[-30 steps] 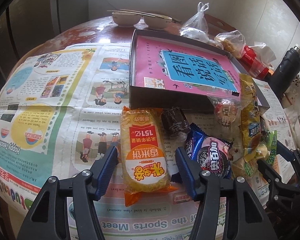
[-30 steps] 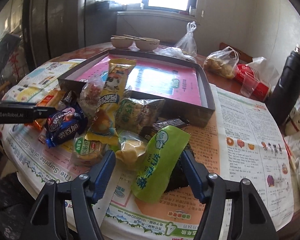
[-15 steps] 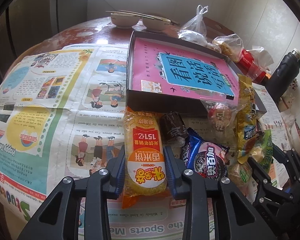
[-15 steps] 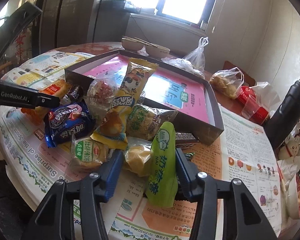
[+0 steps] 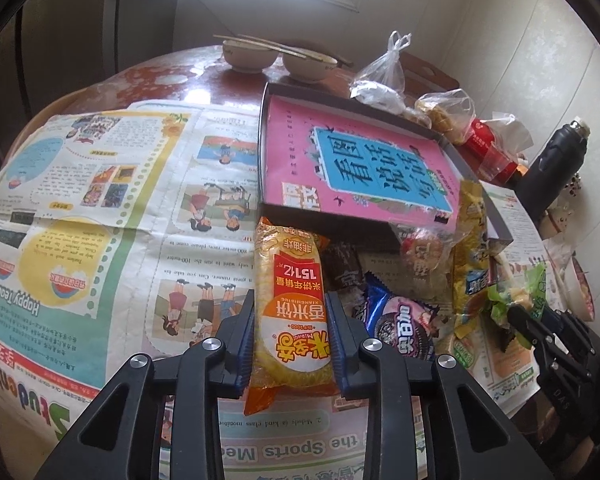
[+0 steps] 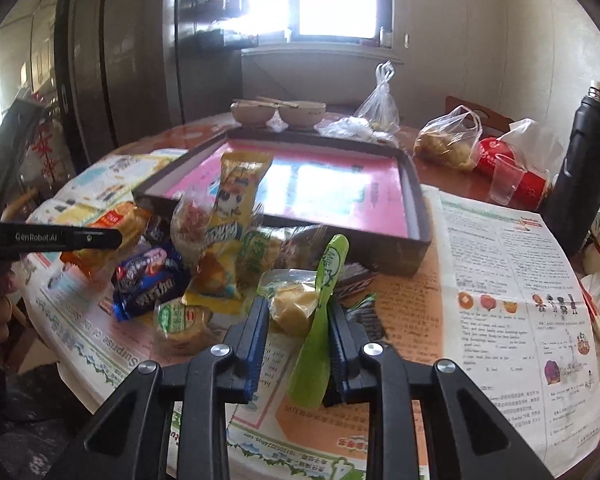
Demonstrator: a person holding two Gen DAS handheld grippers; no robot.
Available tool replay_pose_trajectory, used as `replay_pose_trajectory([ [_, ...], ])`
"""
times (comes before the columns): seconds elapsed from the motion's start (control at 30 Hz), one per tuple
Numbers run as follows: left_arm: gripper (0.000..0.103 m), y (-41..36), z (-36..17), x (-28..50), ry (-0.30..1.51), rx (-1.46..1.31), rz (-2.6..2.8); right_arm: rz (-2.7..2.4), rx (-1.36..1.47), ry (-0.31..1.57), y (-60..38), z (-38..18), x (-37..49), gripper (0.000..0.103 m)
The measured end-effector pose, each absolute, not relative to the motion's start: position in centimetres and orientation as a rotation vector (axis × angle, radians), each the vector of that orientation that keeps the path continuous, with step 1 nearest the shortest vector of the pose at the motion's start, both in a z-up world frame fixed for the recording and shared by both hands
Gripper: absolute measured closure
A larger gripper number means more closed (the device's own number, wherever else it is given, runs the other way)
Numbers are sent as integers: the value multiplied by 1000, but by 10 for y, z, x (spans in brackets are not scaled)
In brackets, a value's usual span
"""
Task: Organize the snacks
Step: 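Lift and carry the rice-cracker bag into the tray while the right tool carries the green pouch there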
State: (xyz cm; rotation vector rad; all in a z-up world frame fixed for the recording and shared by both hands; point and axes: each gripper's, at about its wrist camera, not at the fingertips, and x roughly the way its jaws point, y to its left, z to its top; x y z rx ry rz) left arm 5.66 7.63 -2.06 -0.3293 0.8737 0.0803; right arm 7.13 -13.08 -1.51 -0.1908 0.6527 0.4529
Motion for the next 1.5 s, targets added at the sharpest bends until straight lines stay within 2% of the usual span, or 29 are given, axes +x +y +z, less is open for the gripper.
replay_pose_trajectory([
  [0.27,71,76,3,56,808,-327,69,419,-146,605,-143,5,87,74],
  [0.8,71,84,24,110,743,-344,81,407,-60,560,-145,28,137,74],
  [1.5,71,77,-7,161,817,-345,51,420,-48,682,-129,-3,193,74],
])
